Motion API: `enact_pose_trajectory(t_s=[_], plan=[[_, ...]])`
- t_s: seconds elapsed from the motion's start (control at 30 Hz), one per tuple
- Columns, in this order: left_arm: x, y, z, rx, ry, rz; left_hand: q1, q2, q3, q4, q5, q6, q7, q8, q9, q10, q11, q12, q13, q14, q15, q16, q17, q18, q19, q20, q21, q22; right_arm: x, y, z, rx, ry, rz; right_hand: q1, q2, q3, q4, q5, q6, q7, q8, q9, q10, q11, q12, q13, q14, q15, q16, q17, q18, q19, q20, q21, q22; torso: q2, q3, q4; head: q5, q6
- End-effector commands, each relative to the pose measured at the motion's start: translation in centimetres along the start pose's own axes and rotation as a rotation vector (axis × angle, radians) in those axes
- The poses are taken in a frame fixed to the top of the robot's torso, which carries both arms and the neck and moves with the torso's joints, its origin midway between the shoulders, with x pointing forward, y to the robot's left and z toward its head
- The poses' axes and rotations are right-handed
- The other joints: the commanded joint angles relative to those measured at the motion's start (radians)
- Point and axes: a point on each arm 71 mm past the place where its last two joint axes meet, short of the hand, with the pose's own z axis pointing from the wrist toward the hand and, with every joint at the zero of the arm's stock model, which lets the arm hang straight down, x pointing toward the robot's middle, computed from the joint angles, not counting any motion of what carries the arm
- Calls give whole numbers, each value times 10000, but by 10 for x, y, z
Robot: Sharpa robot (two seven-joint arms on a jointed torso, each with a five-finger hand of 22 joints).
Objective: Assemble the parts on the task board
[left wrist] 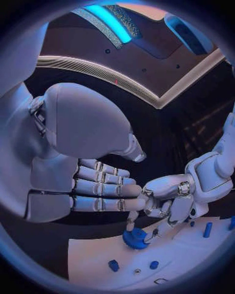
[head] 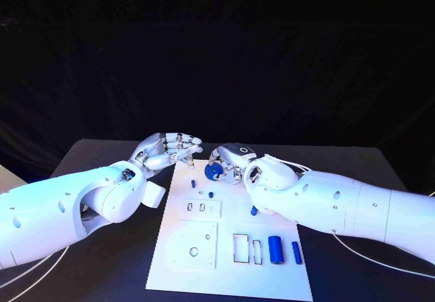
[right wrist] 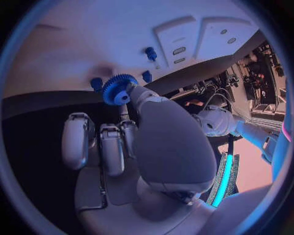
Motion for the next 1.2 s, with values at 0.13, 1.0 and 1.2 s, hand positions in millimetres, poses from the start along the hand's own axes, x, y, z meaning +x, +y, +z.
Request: enact_pose_trajectory(t_s=[0.13,1.0,1.2], plan=[[3,-2,1,81,177,-123,29,107,-17,26,-45,-84,380,25,9,-80,23,35,16,-55,11,-51,-9,57,-58,-10,36,10,8,1,1,-124,367,-189,-143,5,49,6,1,-19,22,-30,11,-44,-48,-45,717,902,-52,39,1999,-83,-21,-53,-29,-21,-4,9,-14,39,-41],[2,-2,-1,75,150,-110,29,107,-17,26,-45,-84,380,25,9,-80,23,35,16,-55,11,-51,-9,57,-58,-10,36,10,18,-4,6,189,776,-341,-415,-143,169,-32,-73,-352,142,-370,-91,-204,53,-231,523,880,41,2,1904,-50,-121,17,-192,-153,-11,8,-22,49,-81],[1,-2,-1,60,126,-99,29,107,-17,26,-45,-84,380,25,9,-80,23,35,16,-55,11,-51,-9,57,-58,-10,36,10,19,-5,7,306,802,-258,-730,-254,13,-64,-168,-1126,174,-1027,-240,-496,96,-568,168,849,115,-47,1787,1,-238,101,-413,-310,-23,4,-42,77,-87]])
